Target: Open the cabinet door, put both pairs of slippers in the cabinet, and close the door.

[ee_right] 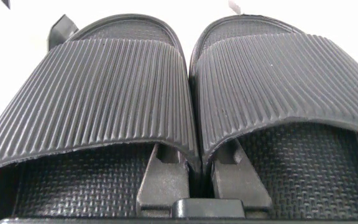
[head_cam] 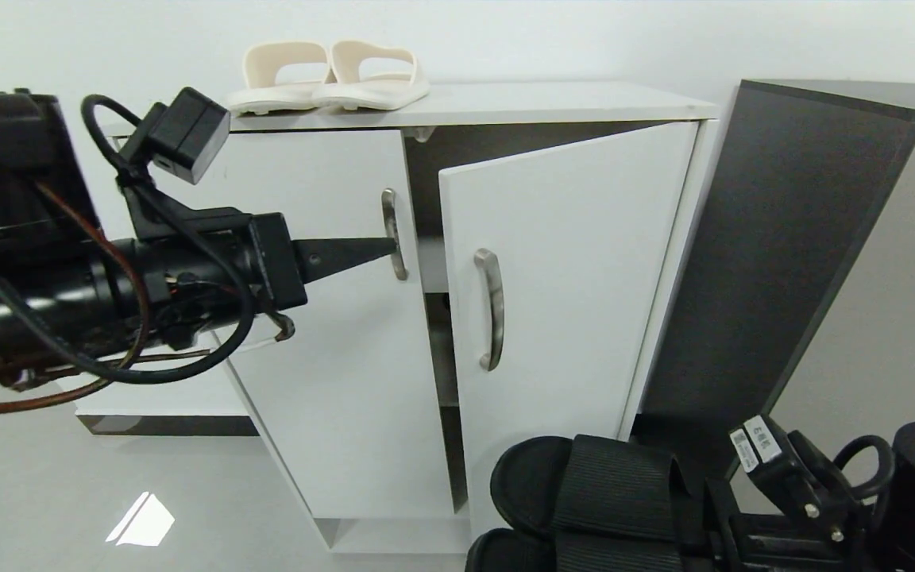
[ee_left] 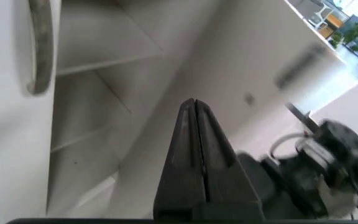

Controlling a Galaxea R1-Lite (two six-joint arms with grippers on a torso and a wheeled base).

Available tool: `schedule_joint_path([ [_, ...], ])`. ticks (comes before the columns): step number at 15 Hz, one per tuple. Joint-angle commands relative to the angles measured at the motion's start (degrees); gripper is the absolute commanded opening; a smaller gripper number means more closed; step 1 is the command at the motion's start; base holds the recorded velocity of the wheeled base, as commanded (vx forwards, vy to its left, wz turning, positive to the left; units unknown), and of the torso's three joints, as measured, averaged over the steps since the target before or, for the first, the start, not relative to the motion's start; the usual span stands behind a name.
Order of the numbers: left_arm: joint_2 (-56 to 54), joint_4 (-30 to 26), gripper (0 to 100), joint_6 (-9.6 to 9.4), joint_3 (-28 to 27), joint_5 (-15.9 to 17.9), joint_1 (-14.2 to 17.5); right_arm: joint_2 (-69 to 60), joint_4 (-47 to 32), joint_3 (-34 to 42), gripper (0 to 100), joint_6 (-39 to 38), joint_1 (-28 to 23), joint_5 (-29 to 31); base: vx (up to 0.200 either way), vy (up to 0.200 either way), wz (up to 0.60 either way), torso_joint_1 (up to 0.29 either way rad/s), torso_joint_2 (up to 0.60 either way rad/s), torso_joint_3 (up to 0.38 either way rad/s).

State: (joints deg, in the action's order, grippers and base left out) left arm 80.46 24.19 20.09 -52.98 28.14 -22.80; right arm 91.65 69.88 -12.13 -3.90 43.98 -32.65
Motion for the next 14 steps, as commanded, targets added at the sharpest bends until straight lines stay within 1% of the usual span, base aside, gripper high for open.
schedule_joint_path([
  [1, 6.6, 1.9, 0, 0.04, -2.9, 0.0, -0.1, -0.5, -0.1, 1.1, 0, 0.2, 1.0, -0.3, 0.000, 0.000, 0.00, 0.000, 0.00, 0.000],
  [2, 7.7, 2.7, 0, 0.04, -2.8, -0.2, -0.8, -0.7, -0.1, 1.3, 0, 0.3, 1.3, -0.3, 0.000, 0.000, 0.00, 0.000, 0.00, 0.000],
  [5, 10.3, 4.1, 0, -0.23, -2.7, -0.2, -1.5, -1.5, -0.4, 2.1, 0, 0.3, 2.8, -0.4, 0.000, 0.000, 0.00, 0.000, 0.00, 0.000],
  [7, 10.5, 4.5, 0, -0.23, -2.5, -0.2, -3.4, -1.3, -1.1, 2.1, 0, 0.3, 2.9, -0.3, 0.000, 0.000, 0.00, 0.000, 0.00, 0.000],
  [8, 10.5, 4.5, 0, -0.23, -1.8, -0.2, -5.5, -1.3, -1.2, 2.0, 0, 0.2, 3.1, -0.3, 0.000, 0.000, 0.00, 0.000, 0.00, 0.000],
  [10, 10.2, 6.5, 0, -0.31, 0.5, -0.4, -8.8, -1.3, -1.2, 2.1, 0, 0.3, 3.7, -0.3, -0.200, 0.000, 0.00, -0.002, 0.01, 0.000],
  [12, 8.0, 10.4, 0, -0.23, 4.6, -0.5, -11.5, -1.3, -1.2, 2.1, 0, 0.3, 3.8, -0.3, -0.200, 0.000, 0.00, 0.002, 0.00, 0.002],
  [14, 5.4, 10.7, 0, -0.23, 7.5, -0.2, -13.7, -1.3, -1.2, 2.3, 0, 0.4, 4.4, -0.3, -0.200, 0.000, 0.00, -0.005, 0.00, 0.002],
])
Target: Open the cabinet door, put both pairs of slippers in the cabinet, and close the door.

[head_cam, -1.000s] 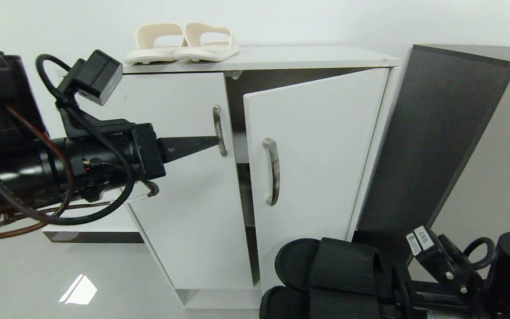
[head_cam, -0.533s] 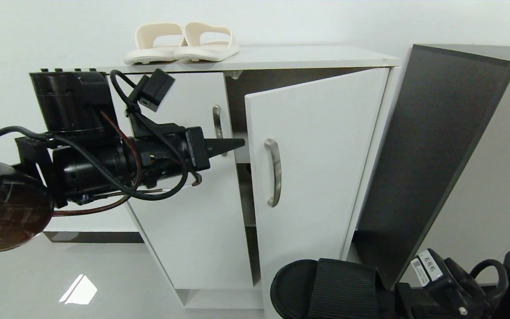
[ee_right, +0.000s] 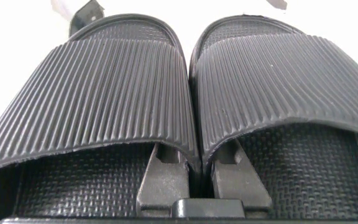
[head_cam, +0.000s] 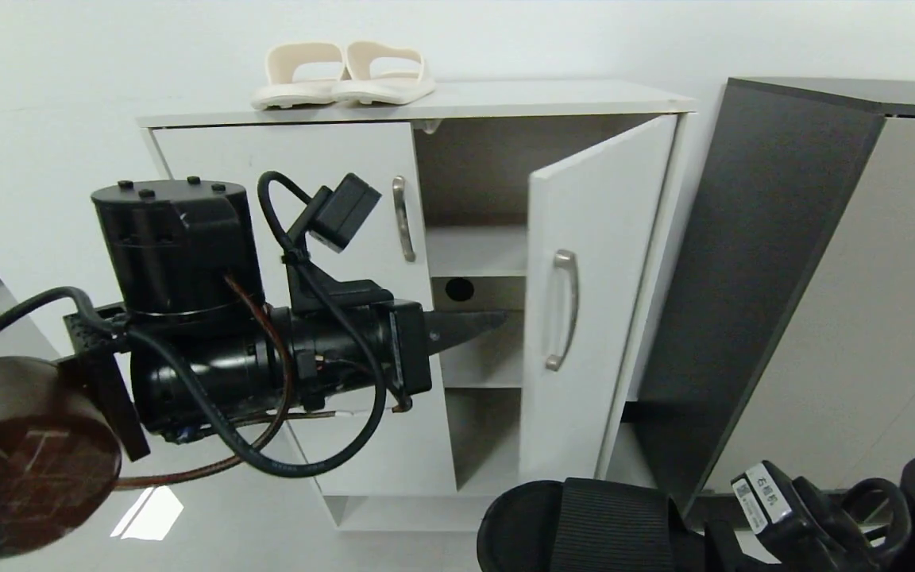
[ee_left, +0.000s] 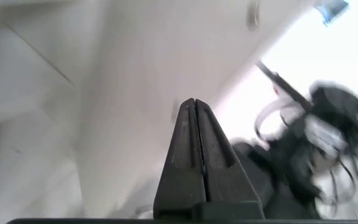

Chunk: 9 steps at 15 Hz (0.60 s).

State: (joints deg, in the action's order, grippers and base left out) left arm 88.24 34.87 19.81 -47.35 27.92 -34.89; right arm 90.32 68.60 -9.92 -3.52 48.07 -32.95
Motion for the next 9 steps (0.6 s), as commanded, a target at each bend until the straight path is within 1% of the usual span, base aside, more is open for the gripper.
schedule_joint_path([
  [1, -2.7, 0.1, 0, 0.05, 2.3, 0.0, -1.9, -0.2, 0.1, 0.4, 0, 0.0, 1.0, 0.0, -0.200, 0.000, 0.00, -0.007, 0.00, 0.002],
  [2, -2.7, 0.1, 0, 0.14, 2.3, -0.1, -1.9, -0.4, 0.2, 0.8, 0, 0.3, 1.1, 0.0, -0.200, 0.000, 0.00, -0.002, 0.01, 0.002],
  [5, -3.2, 0.2, 0, 0.05, 3.4, -0.5, -0.3, -0.6, 0.6, 0.6, 0, 0.6, 1.3, -0.1, 0.000, 0.000, 0.00, 0.000, 0.00, 0.000],
  [6, -5.3, 1.2, 0, 0.14, 4.5, -0.5, 1.5, -0.9, 0.5, -0.7, 0, 0.3, 1.9, 0.6, 0.000, 0.000, 0.00, 0.000, 0.00, 0.000],
  [7, -7.8, 1.3, 0, -0.03, 5.7, -1.2, 2.0, -0.1, -0.2, -3.0, 0, -0.3, 1.9, 3.2, 0.000, 0.000, 0.00, 0.000, 0.00, 0.000],
  [8, -11.2, 1.1, 0, -0.12, 7.1, -3.8, 2.0, 1.1, -2.0, -5.8, 0, -2.2, 1.9, 9.1, 0.000, 0.000, 0.00, 0.000, 0.00, 0.000],
  [9, -13.6, 0.6, 0, -0.12, 7.5, -7.5, 2.0, 2.1, -4.3, -9.3, 0, -4.3, 2.0, 15.5, 0.000, 0.000, 0.00, 0.000, 0.00, 0.000],
])
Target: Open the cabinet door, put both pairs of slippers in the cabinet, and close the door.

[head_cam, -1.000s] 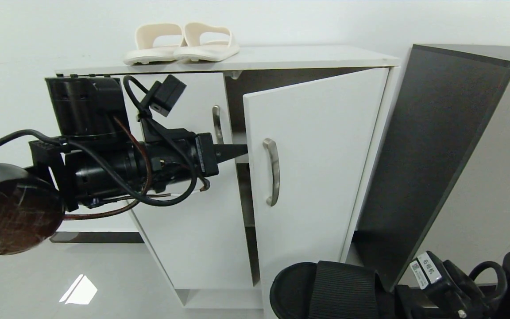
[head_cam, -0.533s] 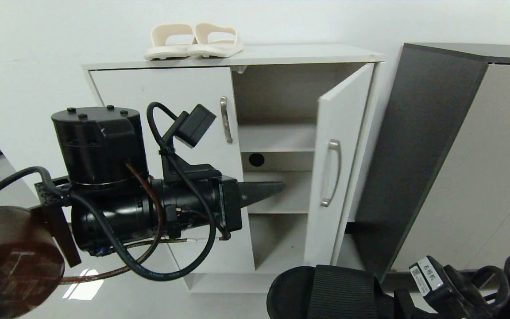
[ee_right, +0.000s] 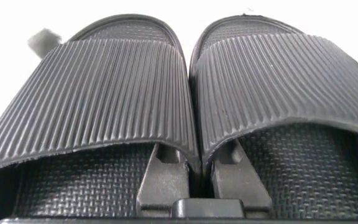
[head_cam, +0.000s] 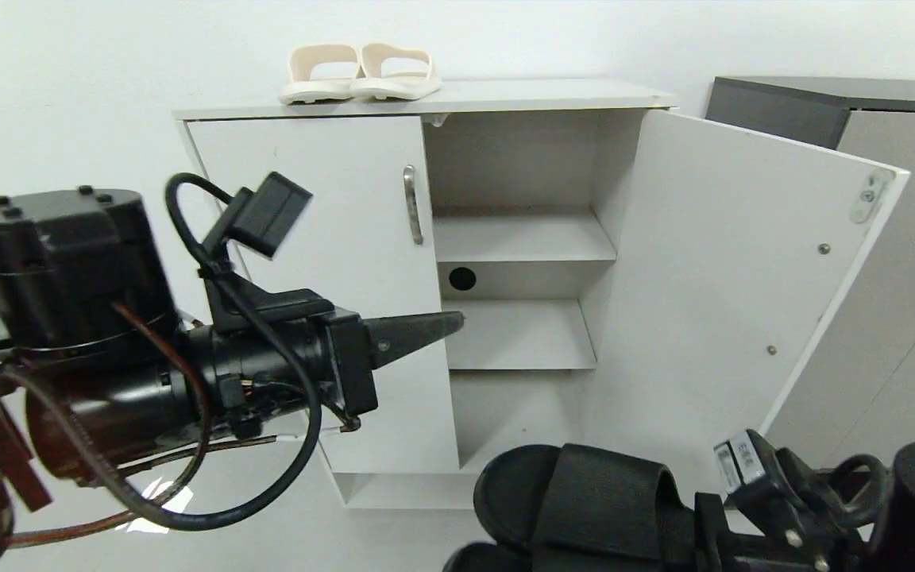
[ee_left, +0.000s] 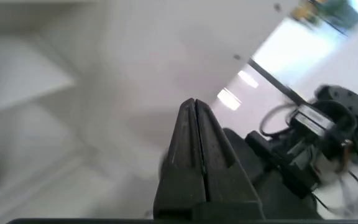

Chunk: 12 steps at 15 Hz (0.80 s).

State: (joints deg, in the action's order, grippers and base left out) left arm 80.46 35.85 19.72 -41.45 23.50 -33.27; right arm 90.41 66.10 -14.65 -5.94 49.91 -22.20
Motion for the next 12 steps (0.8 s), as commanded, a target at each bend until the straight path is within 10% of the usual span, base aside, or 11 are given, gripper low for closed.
schedule_joint_path([
  [1, -7.7, -1.9, 0, -0.56, 2.0, -9.1, 0.6, 3.1, -4.6, -7.8, 0, -3.8, 0.5, 10.2, 0.000, 0.000, 0.00, 0.000, 0.00, 0.000],
  [3, -13.0, -5.9, 0, -5.66, 5.6, -27.1, 1.9, 5.2, -9.2, -12.1, 0, -5.1, 0.3, 16.7, 0.000, 0.000, 0.00, 0.000, 0.00, 0.000],
  [6, -23.8, -7.9, 0, -16.03, 11.7, -37.2, 9.7, 8.6, -10.3, -13.7, 0, -5.0, -0.1, 21.6, 0.000, 0.000, 0.00, 0.000, 0.00, 0.000],
  [8, -30.3, -9.8, 0, -18.76, 15.1, -45.0, 16.3, 10.1, -11.2, -15.0, 0, -5.0, -0.9, 23.9, 0.000, 0.000, 0.00, 0.000, 0.00, 0.000],
  [12, -50.7, -14.3, 0, -19.37, 38.5, -48.0, 34.1, 9.9, -11.2, -14.5, 0, -4.7, -1.0, 24.0, 0.000, 0.000, 0.00, 0.000, 0.00, 0.000],
])
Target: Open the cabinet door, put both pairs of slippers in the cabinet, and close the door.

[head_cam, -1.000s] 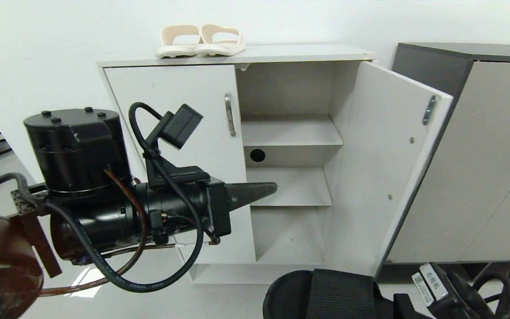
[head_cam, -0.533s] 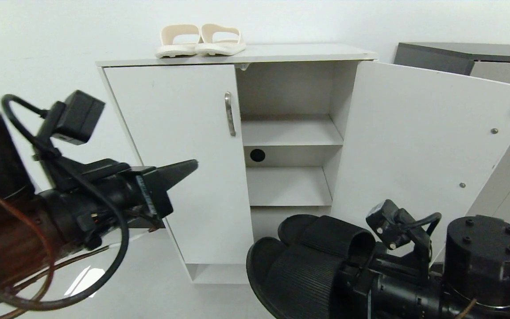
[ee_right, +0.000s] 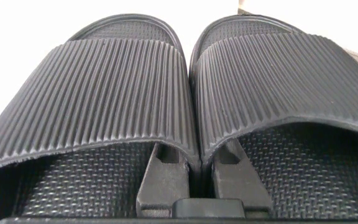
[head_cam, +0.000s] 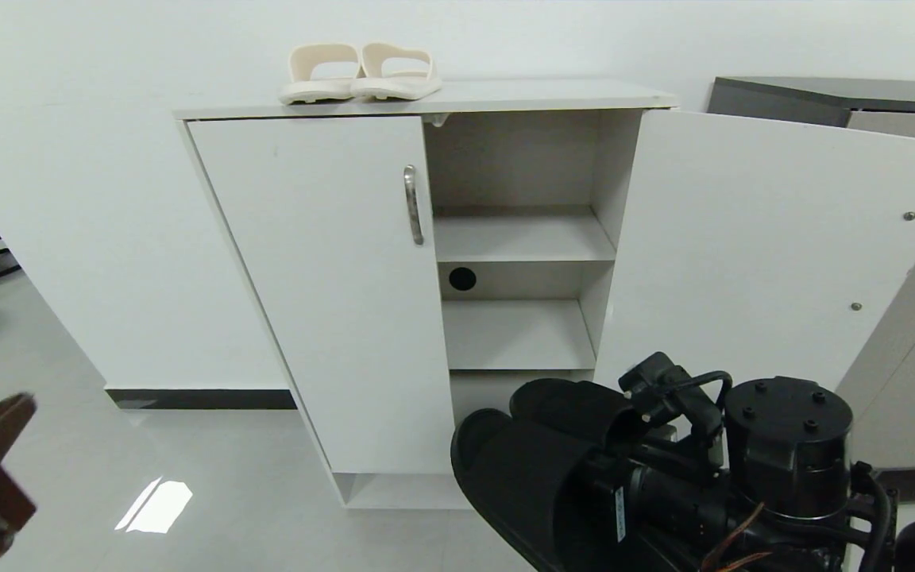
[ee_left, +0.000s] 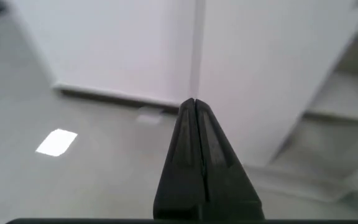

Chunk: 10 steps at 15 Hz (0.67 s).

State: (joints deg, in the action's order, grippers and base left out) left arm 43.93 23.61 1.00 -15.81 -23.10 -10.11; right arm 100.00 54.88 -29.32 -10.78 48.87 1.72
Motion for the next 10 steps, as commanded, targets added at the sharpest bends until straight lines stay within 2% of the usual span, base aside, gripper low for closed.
schedule_joint_path([
  [1, -17.4, -2.4, 0, -0.91, 15.8, -0.1, 11.2, 0.1, 0.1, 0.4, 0, 0.1, 0.3, 0.0, 0.000, 0.000, 0.00, 0.000, 0.00, 0.000],
  [2, -23.1, -6.6, 0, -0.91, 15.8, 4.3, 10.8, 0.0, 0.1, 0.5, 0, 0.1, 0.3, 0.0, 0.000, 0.000, 0.00, 0.000, 0.00, 0.000],
  [3, -28.4, -9.8, 0, -1.70, 15.8, 9.6, 10.5, -0.2, 0.1, 0.9, 0, 0.1, 0.2, -0.1, 0.000, 0.000, 0.00, 0.000, 0.00, 0.000],
  [4, -35.5, -16.8, 0, -5.66, 15.8, 16.0, 10.5, -0.2, 0.1, 1.1, 0, 0.1, 0.2, -0.2, 0.000, 0.000, 0.00, 0.000, 0.00, 0.000],
  [5, -41.0, -22.0, 0, -7.06, 15.5, 18.0, 10.5, -0.2, 0.1, 1.3, 0, 0.1, 0.2, -0.2, 0.000, 0.000, 0.00, 0.000, 0.00, 0.000],
  [6, -43.9, -23.2, 0, -6.71, 14.8, 19.8, 10.3, -0.2, 0.2, 1.5, 0, 0.1, 0.2, -0.3, 0.000, 0.000, 0.00, 0.000, 0.00, 0.000],
  [7, -43.9, -22.6, 0, -5.48, 15.0, 21.3, 10.3, -0.2, 0.2, 1.5, 0, 0.1, 0.1, -0.5, 0.000, 0.000, 0.00, 0.000, 0.00, 0.000],
  [9, -43.8, -24.2, 0, -2.85, 15.8, 29.7, 10.2, 0.1, 0.3, 1.7, 0, 0.0, 0.1, -0.7, 0.000, 0.000, 0.00, 0.000, 0.00, 0.000],
  [10, -43.8, -24.1, 0, -2.76, 15.8, 29.7, 10.1, 0.1, 0.3, 2.0, 0, 0.0, 0.2, -0.7, 0.000, 0.000, 0.00, 0.000, 0.00, 0.000],
])
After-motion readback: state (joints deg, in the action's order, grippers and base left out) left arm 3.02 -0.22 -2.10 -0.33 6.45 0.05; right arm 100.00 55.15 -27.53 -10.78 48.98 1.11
